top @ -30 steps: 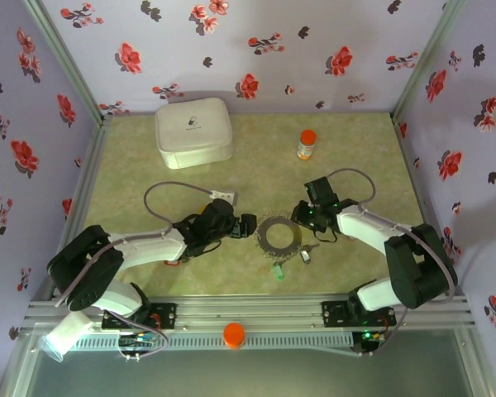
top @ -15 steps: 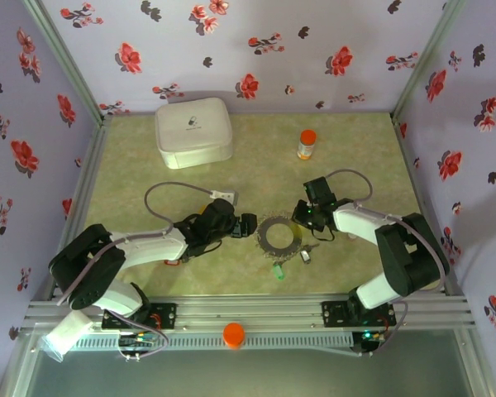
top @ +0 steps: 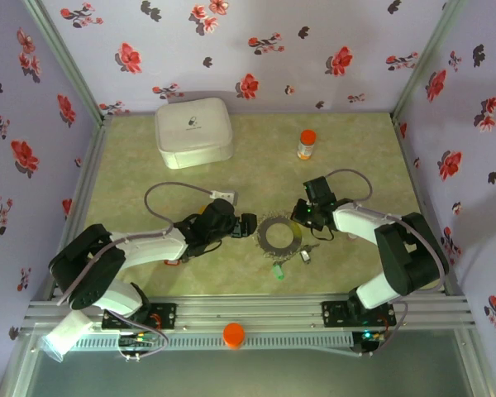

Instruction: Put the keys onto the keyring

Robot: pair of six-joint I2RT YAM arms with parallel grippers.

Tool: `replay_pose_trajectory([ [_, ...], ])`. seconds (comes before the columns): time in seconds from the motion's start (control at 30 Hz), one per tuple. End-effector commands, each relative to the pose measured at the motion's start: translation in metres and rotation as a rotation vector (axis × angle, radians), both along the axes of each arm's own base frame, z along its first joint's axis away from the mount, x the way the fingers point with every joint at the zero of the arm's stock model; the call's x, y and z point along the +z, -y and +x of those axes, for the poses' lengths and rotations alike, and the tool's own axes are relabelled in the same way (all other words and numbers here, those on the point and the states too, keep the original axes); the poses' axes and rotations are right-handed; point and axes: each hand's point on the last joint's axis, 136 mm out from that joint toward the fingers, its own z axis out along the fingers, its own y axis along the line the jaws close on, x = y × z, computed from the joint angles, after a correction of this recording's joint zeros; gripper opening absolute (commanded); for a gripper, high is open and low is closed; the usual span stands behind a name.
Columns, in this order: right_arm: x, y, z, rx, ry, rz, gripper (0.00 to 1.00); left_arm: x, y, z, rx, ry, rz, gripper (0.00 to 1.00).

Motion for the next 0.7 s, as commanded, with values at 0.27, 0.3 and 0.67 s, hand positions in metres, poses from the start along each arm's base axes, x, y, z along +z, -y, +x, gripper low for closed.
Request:
replay_pose_trajectory([
  [0.27,0.03,-0.003,0.0,0.099,0.101,-0.017,0.0,0.037,-0.011,0.009,0.042,0.131,-0.004,0.8],
  [0.3,0.04,-0.007,0.001,0.139,0.136,-0.026,0.0,0.044,-0.011,0.009,0.014,0.17,0.011,0.8],
  [0.67,0.15,-0.051,0.002,0.479,0.526,-0.007,0.0,0.117,-0.078,0.046,-0.008,0.515,0.278,0.72],
])
